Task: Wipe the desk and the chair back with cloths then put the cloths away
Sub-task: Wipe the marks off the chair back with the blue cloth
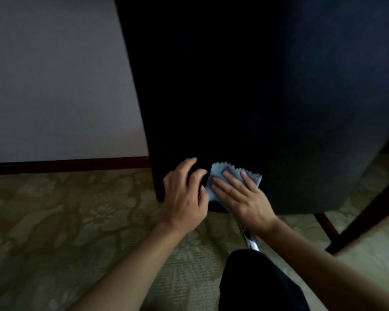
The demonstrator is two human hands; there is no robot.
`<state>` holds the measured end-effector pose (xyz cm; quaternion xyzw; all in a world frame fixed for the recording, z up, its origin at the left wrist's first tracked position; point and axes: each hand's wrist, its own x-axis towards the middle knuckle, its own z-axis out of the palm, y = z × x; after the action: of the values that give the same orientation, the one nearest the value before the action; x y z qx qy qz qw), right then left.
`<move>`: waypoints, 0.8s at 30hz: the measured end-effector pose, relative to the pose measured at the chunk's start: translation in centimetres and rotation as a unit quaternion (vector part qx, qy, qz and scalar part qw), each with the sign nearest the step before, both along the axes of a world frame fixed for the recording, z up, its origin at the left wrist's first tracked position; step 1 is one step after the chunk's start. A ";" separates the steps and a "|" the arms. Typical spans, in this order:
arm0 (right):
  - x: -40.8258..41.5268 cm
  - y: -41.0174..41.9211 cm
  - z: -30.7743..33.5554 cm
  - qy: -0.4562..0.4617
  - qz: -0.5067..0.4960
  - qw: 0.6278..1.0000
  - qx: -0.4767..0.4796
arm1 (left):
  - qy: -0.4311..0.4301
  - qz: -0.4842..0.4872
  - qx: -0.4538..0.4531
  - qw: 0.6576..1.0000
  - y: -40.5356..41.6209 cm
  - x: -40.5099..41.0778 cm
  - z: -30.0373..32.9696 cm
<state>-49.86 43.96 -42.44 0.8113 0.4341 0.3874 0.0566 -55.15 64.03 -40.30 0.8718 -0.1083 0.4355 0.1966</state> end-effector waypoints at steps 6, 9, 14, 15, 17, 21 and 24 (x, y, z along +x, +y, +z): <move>0.0 -7.9 -2.4 0.050 -0.176 0.954 0.238 | 0.015 -0.091 0.233 0.968 -3.8 2.8 3.7; -1.4 -7.6 -6.2 0.164 -0.264 0.824 0.474 | 0.008 -0.063 0.295 0.953 -3.7 3.7 3.2; -0.5 -3.0 -1.6 0.226 -0.263 0.589 0.730 | -0.024 -0.055 0.305 0.951 -3.8 3.7 2.8; -0.1 -3.0 -0.2 0.221 -0.255 0.575 0.745 | -0.031 -0.059 0.302 0.951 -4.0 3.6 3.2; 0.6 -3.7 2.7 0.194 -0.236 0.594 0.744 | -0.046 -0.070 0.301 0.950 -4.3 3.4 4.1; 2.6 -5.1 7.9 0.107 -0.182 0.682 0.700 | -0.085 -0.075 0.293 0.949 -5.5 4.0 7.4; 2.3 -6.2 5.7 0.107 -0.189 0.723 0.656 | -0.079 -0.068 0.300 0.948 -6.2 4.4 8.9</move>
<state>-47.52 37.76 -36.77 0.7471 -0.0880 0.4674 -0.4644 -50.75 57.82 -31.43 0.8439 -0.3082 0.4359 -0.0536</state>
